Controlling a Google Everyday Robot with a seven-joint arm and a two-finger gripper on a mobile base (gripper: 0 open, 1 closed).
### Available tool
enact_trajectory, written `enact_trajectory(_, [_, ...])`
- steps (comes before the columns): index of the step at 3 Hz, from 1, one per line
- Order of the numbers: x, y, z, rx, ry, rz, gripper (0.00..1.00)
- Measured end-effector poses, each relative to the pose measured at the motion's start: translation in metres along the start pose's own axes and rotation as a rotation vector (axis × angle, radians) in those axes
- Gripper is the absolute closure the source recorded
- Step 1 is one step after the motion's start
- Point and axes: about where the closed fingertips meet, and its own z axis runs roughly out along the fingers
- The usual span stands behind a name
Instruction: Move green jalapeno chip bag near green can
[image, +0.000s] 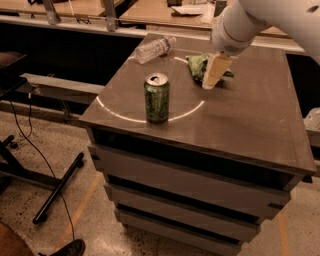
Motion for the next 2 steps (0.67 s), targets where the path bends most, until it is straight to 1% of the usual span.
enact_trajectory(1, [0.013, -0.014, 0.037, -0.018, 0.005, 0.084, 0.0])
enact_trajectory(2, [0.032, -0.012, 0.063, -0.065, 0.015, 0.178, 0.08])
